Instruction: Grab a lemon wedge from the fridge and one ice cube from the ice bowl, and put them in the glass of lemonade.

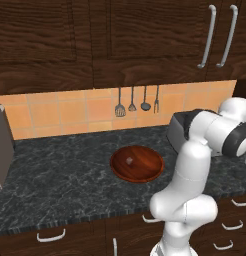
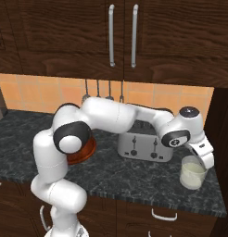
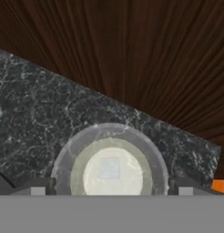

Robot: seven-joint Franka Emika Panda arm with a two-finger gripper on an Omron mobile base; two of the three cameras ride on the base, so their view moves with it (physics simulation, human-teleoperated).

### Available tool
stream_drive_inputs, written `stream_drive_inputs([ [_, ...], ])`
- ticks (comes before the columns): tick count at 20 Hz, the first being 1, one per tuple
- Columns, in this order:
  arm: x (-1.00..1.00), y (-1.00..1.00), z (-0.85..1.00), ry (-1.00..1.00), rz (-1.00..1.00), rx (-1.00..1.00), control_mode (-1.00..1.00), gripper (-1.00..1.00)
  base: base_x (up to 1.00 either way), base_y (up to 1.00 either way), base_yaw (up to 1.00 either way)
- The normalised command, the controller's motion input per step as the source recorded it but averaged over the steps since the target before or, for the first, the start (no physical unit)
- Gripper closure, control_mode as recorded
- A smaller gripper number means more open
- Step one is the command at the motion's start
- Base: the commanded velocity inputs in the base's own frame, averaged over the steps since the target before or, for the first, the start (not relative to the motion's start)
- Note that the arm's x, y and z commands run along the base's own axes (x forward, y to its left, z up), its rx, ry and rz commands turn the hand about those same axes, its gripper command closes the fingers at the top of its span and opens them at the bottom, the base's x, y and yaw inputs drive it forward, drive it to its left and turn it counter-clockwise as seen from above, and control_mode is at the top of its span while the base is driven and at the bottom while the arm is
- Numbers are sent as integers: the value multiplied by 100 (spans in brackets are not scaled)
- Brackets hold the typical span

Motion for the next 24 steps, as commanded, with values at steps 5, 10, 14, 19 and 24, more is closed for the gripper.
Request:
stream_drive_inputs([
  [5,-22,1,0,-5,0,0,-100,-100,0,0,0],
  [10,-28,40,5,-7,0,0,-100,-100,0,0,0],
  [14,-31,73,8,-7,3,0,-100,-100,0,0,0],
  [19,-22,97,5,-7,13,-2,-100,-100,0,0,0],
  [24,-21,100,7,4,29,-12,-100,-100,0,0,0],
])
